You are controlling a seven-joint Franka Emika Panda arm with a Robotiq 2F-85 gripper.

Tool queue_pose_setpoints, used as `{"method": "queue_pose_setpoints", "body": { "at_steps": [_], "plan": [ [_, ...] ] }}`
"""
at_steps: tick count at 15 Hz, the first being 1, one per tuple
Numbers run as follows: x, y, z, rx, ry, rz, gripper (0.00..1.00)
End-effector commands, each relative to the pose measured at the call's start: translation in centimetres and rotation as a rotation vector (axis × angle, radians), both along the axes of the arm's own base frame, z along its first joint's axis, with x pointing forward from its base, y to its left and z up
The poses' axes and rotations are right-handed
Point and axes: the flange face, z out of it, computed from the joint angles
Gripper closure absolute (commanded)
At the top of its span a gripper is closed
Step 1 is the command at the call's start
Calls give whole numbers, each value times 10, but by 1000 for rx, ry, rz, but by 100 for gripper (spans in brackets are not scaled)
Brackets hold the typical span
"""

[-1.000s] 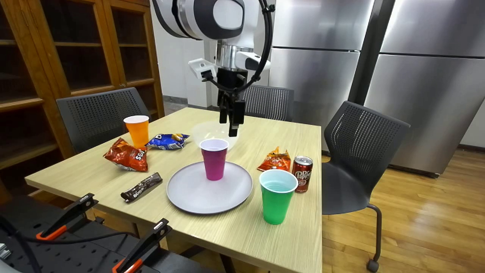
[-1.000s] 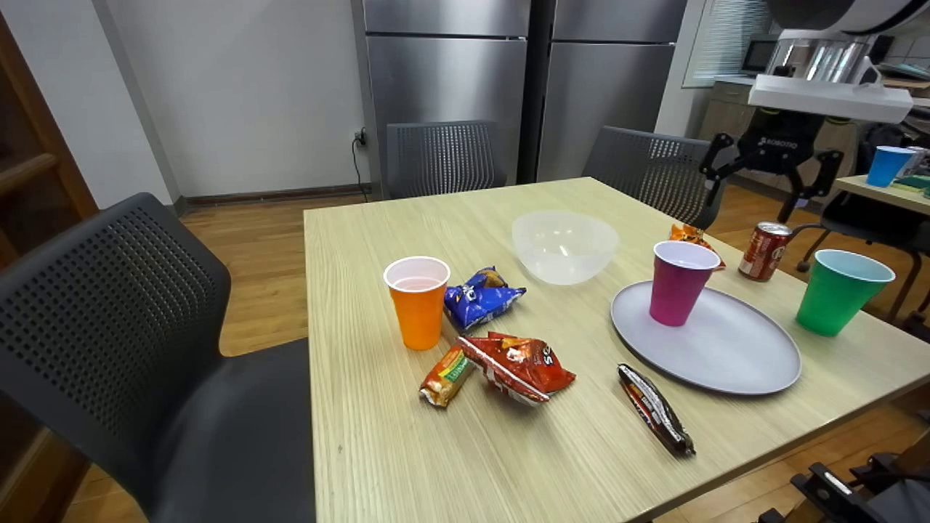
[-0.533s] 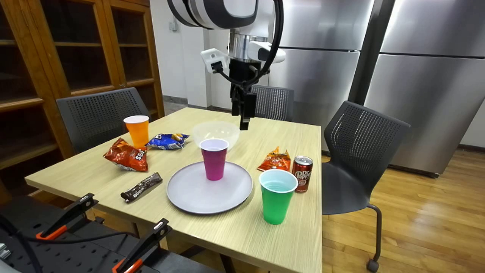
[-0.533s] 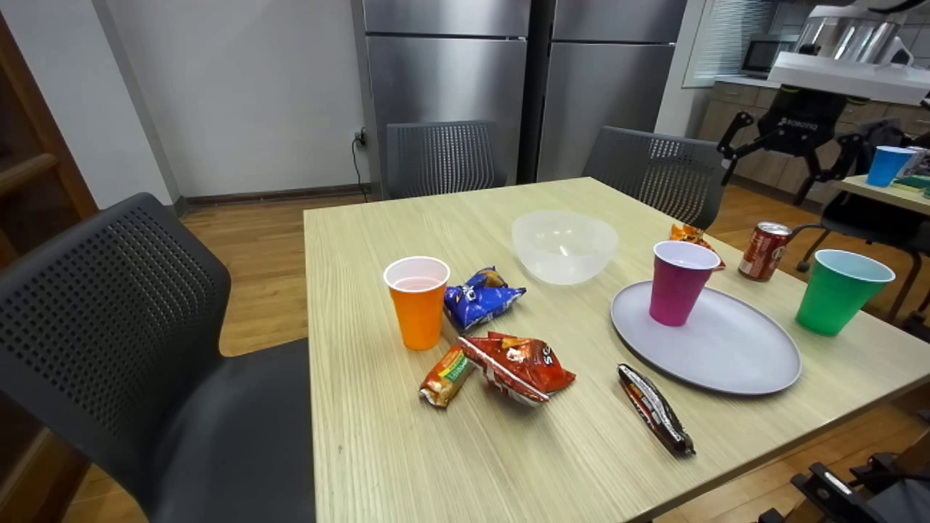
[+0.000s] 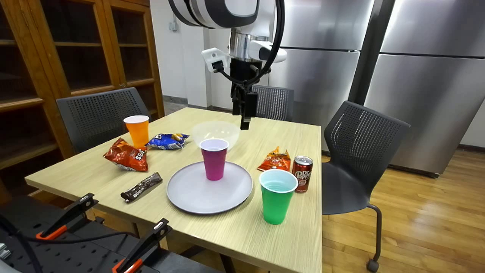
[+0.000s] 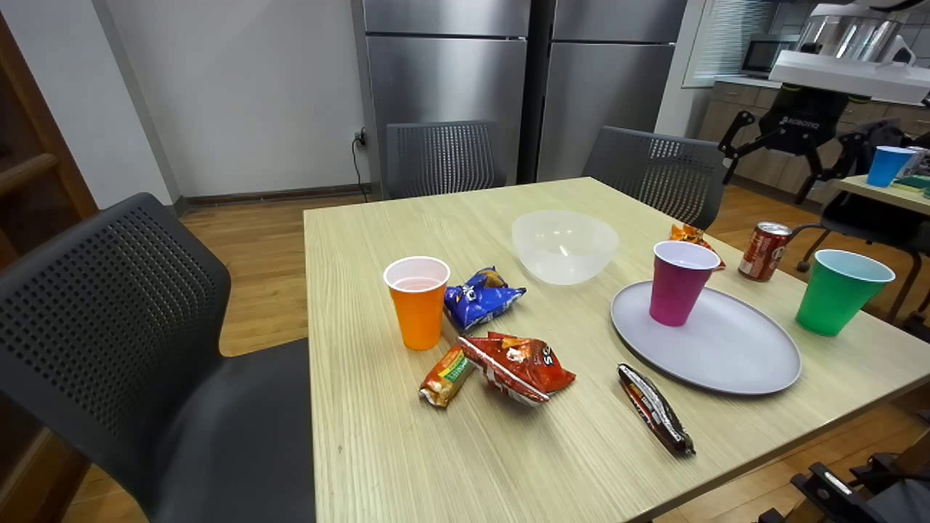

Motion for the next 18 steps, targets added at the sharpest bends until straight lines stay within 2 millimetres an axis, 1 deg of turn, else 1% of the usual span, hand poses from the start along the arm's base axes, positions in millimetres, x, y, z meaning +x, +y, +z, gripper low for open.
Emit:
{"method": "queue_pose_setpoints", "body": {
  "at_steps": [1,5,9,13,18],
  "plan": [
    [2,-1,-1,0,-4,-15,0],
    [15,-5,-6,-12,-65,-51,0],
    [32,-10,-12,-30,-98,-70,0],
    [56,-21,-20,-49,-96,-70,0],
    [92,-36,-34,-66,-94,-86,0]
  ]
}}
